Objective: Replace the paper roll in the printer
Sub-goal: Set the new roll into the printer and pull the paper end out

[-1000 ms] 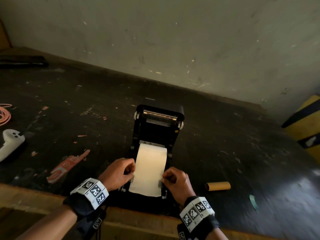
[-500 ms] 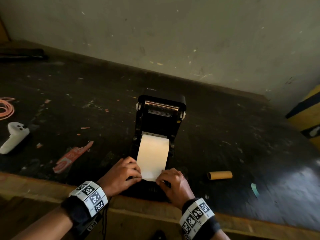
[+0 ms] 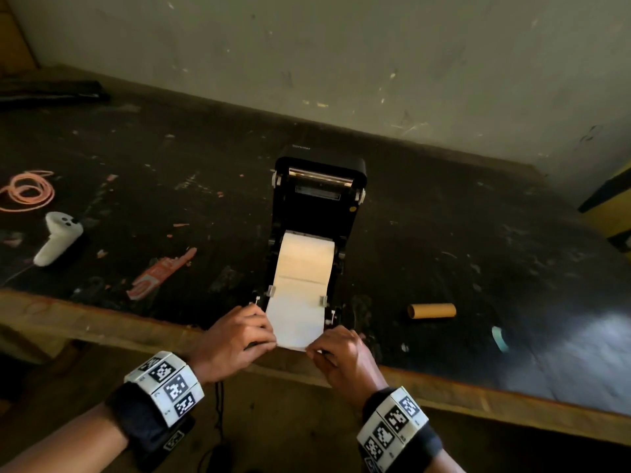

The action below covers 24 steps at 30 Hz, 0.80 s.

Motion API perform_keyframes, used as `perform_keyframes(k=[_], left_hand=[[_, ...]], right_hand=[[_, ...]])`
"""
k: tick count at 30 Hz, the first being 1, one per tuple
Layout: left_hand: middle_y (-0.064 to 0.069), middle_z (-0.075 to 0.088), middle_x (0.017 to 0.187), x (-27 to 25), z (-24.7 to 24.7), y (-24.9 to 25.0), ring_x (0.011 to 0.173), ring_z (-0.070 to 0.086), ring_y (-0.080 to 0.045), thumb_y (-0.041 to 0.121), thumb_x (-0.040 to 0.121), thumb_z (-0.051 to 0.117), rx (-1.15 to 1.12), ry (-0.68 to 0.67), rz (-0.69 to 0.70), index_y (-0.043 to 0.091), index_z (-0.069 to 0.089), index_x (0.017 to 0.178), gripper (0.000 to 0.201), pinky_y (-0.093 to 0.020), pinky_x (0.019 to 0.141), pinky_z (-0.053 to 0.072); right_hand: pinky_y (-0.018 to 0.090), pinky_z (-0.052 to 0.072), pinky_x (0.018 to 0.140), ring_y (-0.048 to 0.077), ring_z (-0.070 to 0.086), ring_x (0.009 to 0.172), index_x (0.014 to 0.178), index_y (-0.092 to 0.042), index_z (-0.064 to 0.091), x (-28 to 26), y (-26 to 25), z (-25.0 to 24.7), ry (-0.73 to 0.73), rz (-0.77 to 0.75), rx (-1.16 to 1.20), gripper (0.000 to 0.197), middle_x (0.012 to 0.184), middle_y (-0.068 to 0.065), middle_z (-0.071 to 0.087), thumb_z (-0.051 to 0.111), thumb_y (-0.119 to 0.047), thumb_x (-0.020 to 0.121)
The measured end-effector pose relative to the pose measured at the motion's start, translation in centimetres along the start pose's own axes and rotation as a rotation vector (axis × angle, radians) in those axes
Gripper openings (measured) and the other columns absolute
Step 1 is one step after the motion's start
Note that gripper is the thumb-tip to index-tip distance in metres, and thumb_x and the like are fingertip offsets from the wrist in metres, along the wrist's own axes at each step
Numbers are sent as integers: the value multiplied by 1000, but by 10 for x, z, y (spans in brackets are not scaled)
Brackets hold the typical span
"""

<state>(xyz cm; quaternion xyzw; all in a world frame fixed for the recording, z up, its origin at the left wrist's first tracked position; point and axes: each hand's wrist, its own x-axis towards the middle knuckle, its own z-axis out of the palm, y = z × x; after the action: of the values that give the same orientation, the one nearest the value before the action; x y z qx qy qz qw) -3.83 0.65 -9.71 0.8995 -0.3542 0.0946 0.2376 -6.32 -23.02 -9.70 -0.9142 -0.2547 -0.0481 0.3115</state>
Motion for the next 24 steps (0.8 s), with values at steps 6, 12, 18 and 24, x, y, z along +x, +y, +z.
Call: perform_keyframes(k=[6, 12, 18, 24], left_hand=[[8, 67, 88, -22, 2, 21, 91, 44, 0, 45, 83, 41, -1, -2, -95, 20, 71, 85, 39, -19, 82, 34], [6, 64, 93, -35, 2, 33, 93, 50, -5, 32, 86, 57, -37, -39, -140, 17, 71, 90, 20, -26, 81, 44], [8, 61, 105, -21, -10, 33, 99, 47, 1, 68, 76, 39, 5, -73, -211, 23, 68, 101, 59, -21, 83, 46], [8, 62, 114, 47, -50, -5, 111, 44, 0, 78, 75, 21, 31, 122, -219, 21, 63, 114, 81, -26, 92, 43]], right_hand=[[25, 45, 72, 17, 62, 78, 82, -15, 71, -17, -11, 8, 15, -30, -28, 6, 82, 1, 73, 66, -13, 81], [33, 49, 78, 20, 61, 88, 90, -14, 71, -29, -19, 10, -14, -44, -62, 12, 91, 4, 73, 64, -10, 82], [28, 48, 80, 15, 58, 95, 96, -17, 71, -17, -18, -7, -92, -36, -57, 17, 99, 2, 71, 61, -28, 87], [42, 46, 95, 17, 54, 112, 116, -22, 62, 48, 9, -59, 71, 8, -133, 35, 119, 1, 65, 57, -40, 87]])
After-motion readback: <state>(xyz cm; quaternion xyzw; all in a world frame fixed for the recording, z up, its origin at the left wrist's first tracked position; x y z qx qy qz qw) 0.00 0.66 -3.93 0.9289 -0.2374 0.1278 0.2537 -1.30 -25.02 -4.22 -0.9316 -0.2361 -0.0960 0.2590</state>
